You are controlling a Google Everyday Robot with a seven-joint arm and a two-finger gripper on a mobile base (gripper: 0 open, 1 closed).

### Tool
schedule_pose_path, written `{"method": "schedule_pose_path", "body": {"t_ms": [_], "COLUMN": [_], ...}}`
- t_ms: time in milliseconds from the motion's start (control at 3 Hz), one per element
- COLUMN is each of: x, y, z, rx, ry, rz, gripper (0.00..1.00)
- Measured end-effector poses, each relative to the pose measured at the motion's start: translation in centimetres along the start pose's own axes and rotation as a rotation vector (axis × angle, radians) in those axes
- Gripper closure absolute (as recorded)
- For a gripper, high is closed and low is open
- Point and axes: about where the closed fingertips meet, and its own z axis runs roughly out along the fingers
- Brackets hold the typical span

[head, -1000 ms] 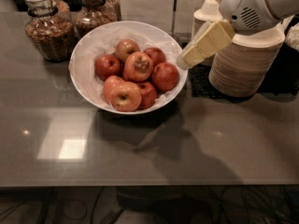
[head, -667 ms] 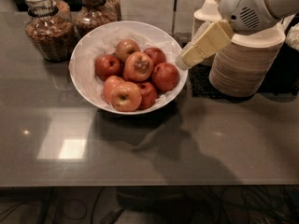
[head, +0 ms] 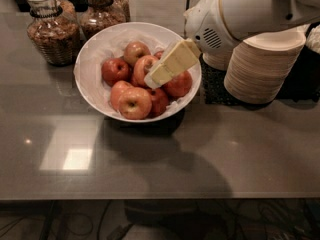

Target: Pick apple from white bowl

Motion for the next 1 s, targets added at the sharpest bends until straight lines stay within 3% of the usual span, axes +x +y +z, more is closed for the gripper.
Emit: {"method": "schedule_pose_path", "body": {"t_ms": [333, 667, 1000], "x": [-1.0, -0.8, 0.1], "y": [1.4, 1.8, 1.3], "z": [2.3, 4.5, 6.4], "rx": [-0.049, -0.063, -0.039], "ry": [-0.008, 0.022, 0.064], "rz": [0.037, 0.090, 0.140], "gripper": [0.00, 0.00, 0.00]}}
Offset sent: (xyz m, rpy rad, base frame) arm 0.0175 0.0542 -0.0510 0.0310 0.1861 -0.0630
